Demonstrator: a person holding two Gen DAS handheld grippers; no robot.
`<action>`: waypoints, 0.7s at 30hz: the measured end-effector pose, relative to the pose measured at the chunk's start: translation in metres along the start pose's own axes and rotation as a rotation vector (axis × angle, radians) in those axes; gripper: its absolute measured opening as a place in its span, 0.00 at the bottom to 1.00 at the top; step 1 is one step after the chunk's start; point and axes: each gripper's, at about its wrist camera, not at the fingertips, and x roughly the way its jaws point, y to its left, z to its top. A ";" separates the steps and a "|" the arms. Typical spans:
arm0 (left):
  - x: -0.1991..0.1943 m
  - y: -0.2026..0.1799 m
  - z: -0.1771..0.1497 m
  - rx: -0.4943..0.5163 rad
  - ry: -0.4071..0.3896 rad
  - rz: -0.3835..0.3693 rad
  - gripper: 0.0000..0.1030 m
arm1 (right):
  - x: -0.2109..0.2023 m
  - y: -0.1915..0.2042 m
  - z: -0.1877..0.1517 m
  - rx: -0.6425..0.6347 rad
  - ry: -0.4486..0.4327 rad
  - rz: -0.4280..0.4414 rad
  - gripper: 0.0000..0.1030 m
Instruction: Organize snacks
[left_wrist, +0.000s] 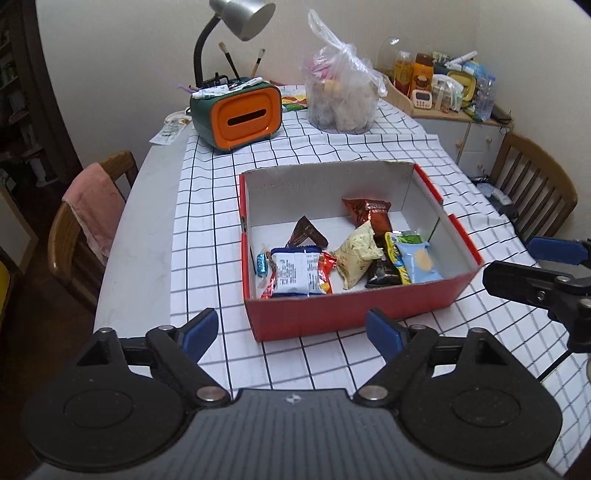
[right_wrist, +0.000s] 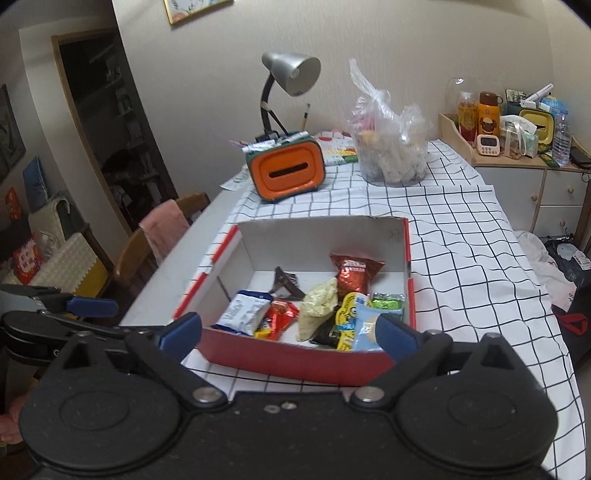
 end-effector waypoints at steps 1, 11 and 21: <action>-0.005 0.001 -0.003 -0.005 -0.005 -0.005 0.88 | -0.005 0.002 -0.001 0.004 -0.008 0.003 1.00; -0.045 0.001 -0.027 -0.017 -0.061 -0.044 0.98 | -0.042 0.020 -0.013 0.032 -0.052 0.029 1.00; -0.061 0.005 -0.042 -0.039 -0.070 -0.032 0.98 | -0.063 0.036 -0.023 0.027 -0.070 0.016 1.00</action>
